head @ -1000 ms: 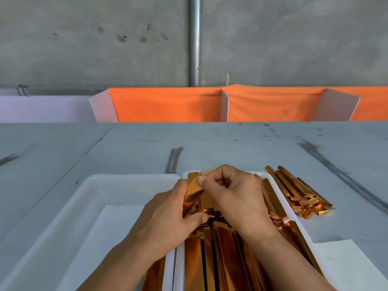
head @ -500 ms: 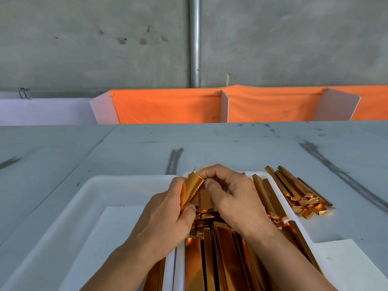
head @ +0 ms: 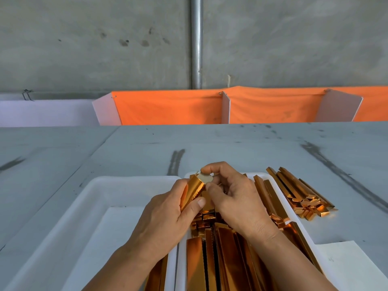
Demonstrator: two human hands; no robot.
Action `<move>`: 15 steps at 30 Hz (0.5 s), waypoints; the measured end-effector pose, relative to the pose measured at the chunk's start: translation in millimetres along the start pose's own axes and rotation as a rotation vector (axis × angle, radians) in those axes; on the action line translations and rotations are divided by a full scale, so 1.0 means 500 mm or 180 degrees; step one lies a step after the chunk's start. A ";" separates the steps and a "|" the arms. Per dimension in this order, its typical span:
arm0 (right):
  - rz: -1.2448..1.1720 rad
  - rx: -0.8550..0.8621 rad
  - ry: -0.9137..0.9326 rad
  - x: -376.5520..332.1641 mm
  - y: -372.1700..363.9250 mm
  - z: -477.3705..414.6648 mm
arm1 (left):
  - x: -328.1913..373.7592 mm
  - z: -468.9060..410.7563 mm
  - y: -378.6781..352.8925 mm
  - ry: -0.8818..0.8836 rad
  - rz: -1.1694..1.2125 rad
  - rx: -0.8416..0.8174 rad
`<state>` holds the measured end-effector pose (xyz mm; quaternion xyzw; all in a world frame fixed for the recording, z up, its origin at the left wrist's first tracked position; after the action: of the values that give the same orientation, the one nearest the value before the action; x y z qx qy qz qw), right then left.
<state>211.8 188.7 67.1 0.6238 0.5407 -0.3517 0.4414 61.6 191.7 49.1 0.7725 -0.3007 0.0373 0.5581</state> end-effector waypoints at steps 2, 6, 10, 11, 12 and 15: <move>0.0017 -0.0034 -0.0026 0.001 0.000 0.000 | 0.000 0.000 -0.002 0.0021 -0.0058 -0.0033; 0.0006 0.0015 -0.0032 -0.002 -0.002 0.001 | -0.004 0.000 -0.006 0.0098 -0.0116 -0.0084; -0.0134 0.0027 -0.0104 -0.004 -0.004 0.002 | -0.006 0.000 -0.008 0.0151 -0.0067 -0.0081; -0.0226 0.0018 -0.0192 -0.002 -0.005 0.002 | -0.006 0.000 -0.007 0.0131 -0.0070 -0.0073; -0.0344 0.0020 -0.0300 0.001 -0.006 0.001 | -0.005 0.001 -0.007 0.0099 -0.0087 -0.0065; -0.0667 0.0021 -0.0551 0.006 -0.006 0.002 | -0.005 0.003 -0.007 0.0004 -0.0206 -0.0006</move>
<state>209.1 189.1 63.6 0.5327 0.5616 -0.4502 0.4452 61.2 192.3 44.6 0.7812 -0.2752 0.0195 0.5600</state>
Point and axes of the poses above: each hand's wrist, its own z-axis away from the middle knuckle, its own y-axis out of the back of the hand, x = y × z, the point moved 5 cm from there along -z, towards the middle knuckle, and after that the axes turned 15 degrees about -z, right-handed, at the moved point
